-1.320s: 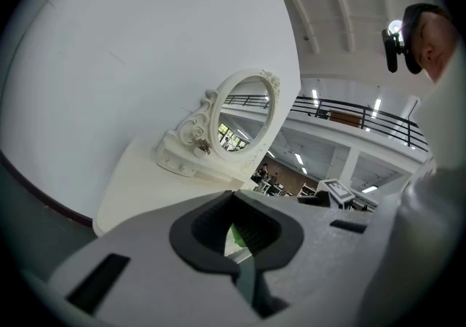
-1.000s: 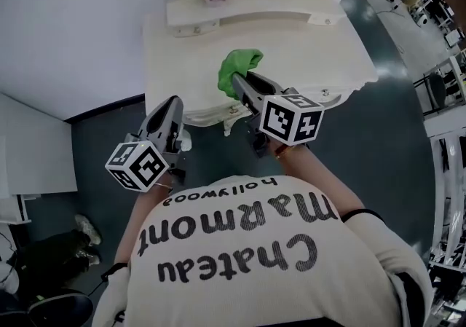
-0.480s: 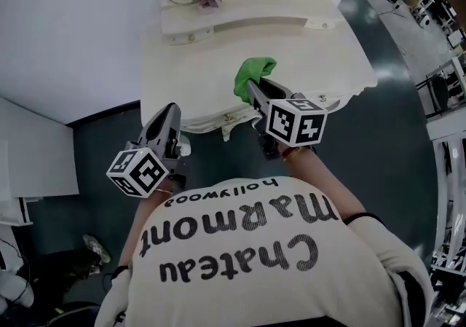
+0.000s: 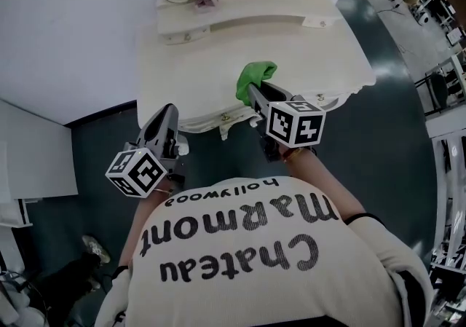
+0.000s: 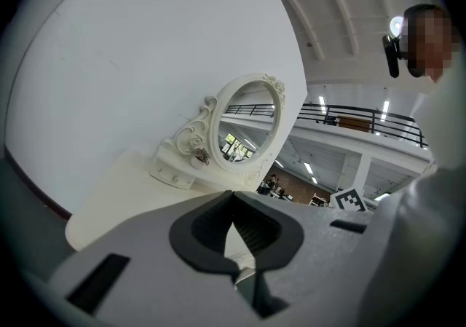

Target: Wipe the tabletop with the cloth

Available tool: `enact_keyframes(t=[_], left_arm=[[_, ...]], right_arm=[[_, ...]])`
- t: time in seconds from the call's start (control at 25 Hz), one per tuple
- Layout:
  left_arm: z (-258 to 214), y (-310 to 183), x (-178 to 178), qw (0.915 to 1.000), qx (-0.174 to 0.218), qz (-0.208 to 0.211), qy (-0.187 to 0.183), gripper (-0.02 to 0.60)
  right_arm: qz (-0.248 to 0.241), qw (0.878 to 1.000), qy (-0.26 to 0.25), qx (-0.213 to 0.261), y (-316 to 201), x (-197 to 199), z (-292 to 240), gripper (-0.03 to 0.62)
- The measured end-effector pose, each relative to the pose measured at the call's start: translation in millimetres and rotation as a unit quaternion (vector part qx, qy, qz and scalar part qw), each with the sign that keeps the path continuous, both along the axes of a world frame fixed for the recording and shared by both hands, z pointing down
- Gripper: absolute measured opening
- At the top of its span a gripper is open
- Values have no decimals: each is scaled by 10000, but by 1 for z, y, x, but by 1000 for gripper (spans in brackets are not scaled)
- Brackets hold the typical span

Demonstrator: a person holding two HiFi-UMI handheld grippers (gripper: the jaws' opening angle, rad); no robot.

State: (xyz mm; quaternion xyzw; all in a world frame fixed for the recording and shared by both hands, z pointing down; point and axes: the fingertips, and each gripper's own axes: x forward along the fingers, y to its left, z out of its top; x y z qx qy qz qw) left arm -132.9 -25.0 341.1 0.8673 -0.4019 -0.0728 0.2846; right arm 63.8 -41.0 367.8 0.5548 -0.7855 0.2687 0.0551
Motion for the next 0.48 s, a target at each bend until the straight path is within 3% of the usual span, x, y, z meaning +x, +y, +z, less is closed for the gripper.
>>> enact_keyframes(t=[0.48], left_arm=[[7,-2,3,10000,-85,-4,-24,9]], right_arm=[[-21,9999,37,-158,3,2,12,71]])
